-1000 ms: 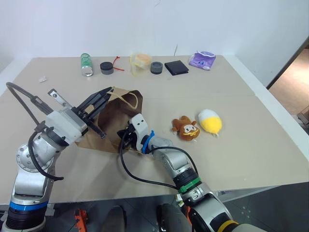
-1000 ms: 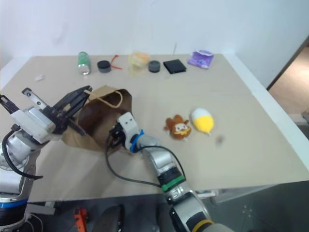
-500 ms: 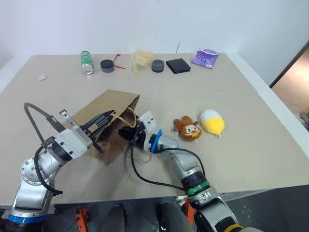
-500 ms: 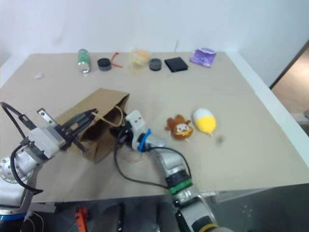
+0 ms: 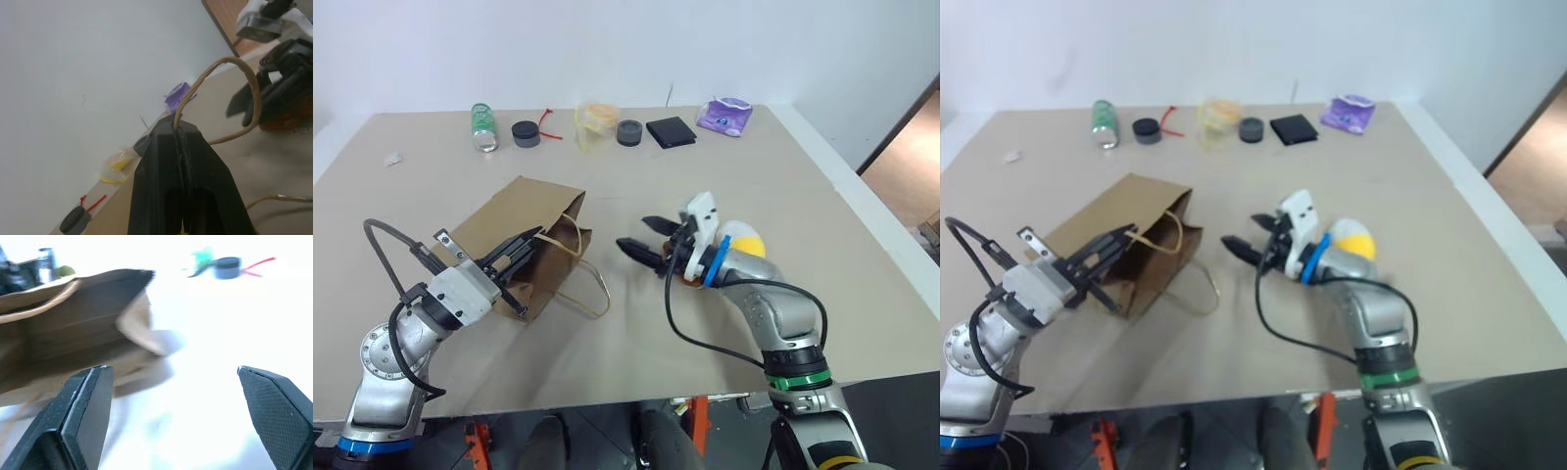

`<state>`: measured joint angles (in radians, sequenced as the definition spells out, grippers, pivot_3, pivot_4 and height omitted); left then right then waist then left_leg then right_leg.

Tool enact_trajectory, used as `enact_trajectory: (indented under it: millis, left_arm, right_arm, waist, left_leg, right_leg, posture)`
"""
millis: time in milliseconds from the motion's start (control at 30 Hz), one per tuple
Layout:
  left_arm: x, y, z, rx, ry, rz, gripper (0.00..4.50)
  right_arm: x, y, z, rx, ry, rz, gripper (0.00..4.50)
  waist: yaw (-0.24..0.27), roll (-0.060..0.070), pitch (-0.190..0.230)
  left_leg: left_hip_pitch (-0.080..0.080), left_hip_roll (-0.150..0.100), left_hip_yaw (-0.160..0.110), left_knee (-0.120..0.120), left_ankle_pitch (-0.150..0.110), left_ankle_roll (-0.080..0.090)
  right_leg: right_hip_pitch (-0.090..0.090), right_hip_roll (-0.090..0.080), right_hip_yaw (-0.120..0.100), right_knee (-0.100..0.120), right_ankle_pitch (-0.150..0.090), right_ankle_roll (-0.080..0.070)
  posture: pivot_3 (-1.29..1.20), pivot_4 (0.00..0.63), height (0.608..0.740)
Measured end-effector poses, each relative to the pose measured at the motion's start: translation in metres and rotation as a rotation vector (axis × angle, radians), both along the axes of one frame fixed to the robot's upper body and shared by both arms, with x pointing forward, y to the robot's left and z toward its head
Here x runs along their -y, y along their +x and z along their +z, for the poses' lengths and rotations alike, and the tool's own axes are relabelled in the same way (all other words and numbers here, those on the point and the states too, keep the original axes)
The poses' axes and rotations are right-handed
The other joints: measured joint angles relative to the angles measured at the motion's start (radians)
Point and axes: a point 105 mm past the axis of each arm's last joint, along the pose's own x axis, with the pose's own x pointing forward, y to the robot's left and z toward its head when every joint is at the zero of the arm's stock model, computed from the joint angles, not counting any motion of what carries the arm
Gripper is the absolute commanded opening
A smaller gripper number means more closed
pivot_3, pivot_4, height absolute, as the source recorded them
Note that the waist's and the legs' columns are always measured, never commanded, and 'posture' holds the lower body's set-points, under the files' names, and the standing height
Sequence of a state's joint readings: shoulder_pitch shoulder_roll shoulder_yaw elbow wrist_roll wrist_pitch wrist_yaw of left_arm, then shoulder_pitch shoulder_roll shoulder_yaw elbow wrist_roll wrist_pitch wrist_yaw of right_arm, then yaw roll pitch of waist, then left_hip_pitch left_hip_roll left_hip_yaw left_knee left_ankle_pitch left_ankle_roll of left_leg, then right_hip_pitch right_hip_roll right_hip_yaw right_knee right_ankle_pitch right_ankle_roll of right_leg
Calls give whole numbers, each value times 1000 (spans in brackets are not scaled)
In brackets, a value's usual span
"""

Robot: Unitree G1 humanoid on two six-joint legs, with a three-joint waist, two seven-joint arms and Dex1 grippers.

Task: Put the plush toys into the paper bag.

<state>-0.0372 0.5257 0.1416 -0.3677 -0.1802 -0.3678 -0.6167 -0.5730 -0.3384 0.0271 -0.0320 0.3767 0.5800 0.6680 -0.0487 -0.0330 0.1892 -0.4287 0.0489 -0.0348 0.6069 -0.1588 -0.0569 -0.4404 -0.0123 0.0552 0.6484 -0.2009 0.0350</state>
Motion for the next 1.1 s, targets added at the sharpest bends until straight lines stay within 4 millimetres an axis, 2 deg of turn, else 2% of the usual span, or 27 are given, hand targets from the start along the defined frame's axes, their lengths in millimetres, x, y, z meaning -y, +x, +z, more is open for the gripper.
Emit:
enact_trajectory:
  millis: [67, 100, 167, 267, 367, 533, 600, 700, 767, 833, 967, 1100]
  left_arm:
    - [1, 0, 1, 7, 0, -4, 0]
    - [1, 0, 1, 8, 0, -5, 0]
    - [1, 0, 2, 10, -3, -7, 0]
    - [3, 1, 8, 32, -11, -16, 0]
    - [4, 1, 11, 41, -18, -23, 0]
    - [1, 0, 8, 30, -20, -13, 0]
    - [-3, -1, 5, 18, -18, 3, 0]
    - [-4, -4, 0, -5, -5, 4, 0]
    - [-6, -6, -2, -12, 8, 4, 0]
    - [-9, -7, -4, -21, 37, 7, 0]
    - [-17, -11, -8, -41, 64, 8, 0]
    - [-17, -13, -9, -37, 82, -16, 0]
  right_arm:
    - [32, 22, 4, 5, -81, -152, 4382]
    - [54, 33, 5, 1, -128, -251, 4382]
    - [88, 46, 5, -18, -173, -404, 4382]
    - [106, 54, -8, -69, -198, -489, 4382]
    - [118, 56, -22, -121, -231, -539, 4382]
    - [126, 54, -26, -201, -226, -569, 4382]
    - [130, 51, -22, -214, -208, -564, 4382]
    - [126, 45, 2, -177, -106, -512, 4382]
    - [125, 38, 18, -152, -115, -472, 4382]
    - [134, 31, 26, -169, -146, -468, 4382]
    - [157, 20, 23, -272, -199, -505, 4382]
    - [159, 19, 7, -360, -219, -510, 4382]
  waist:
    - [1, 0, 0]
    - [2, 0, 0]
    - [4, 0, 0]
    - [1, -1, 0]
    - [0, 0, 0]
    - [1, -1, 0]
    - [1, 0, 0]
    - [0, 0, 0]
    - [1, 0, 0]
    - [1, 0, 0]
    - [1, 0, 0]
    - [-2, 0, 0]
  left_leg:
    - [0, 0, 2, 0, 0, 0]
    - [0, -1, 3, 0, 0, 0]
    - [0, -1, 3, 0, 0, 0]
    - [1, -1, 5, -1, 0, 1]
    - [1, -1, 6, -2, 0, 1]
    - [1, -1, 6, -1, 0, 1]
    - [1, -1, 7, -1, 0, 1]
    - [2, -1, 7, -1, 0, 1]
    - [2, -1, 7, -1, 0, 1]
    - [2, -1, 8, -1, 0, 1]
    - [2, -1, 9, -1, 0, 1]
    - [5, 0, 13, -1, 0, 1]
  right_leg:
    - [0, 0, 2, 0, 0, 1]
    - [0, 0, 2, 0, 0, 1]
    - [0, -1, 4, -1, 0, 1]
    - [0, 0, 6, -1, 0, 1]
    - [-1, 1, 7, -1, 1, 3]
    - [0, 1, 8, -1, 1, 3]
    - [0, 1, 9, -1, 1, 4]
    - [0, 1, 10, -1, 1, 4]
    - [0, 1, 10, -1, 1, 4]
    - [0, 1, 10, -1, 1, 4]
    - [-1, 1, 11, -1, 1, 3]
    - [0, 1, 14, -1, 2, 3]
  posture:
    - [0, 150, 740]
    - [0, 150, 740]
    - [0, 150, 740]
    - [0, 150, 740]
    - [0, 150, 740]
    - [0, 150, 740]
    - [0, 150, 740]
    - [0, 150, 740]
    - [0, 150, 740]
    - [0, 150, 740]
    - [0, 150, 740]
    - [0, 150, 740]
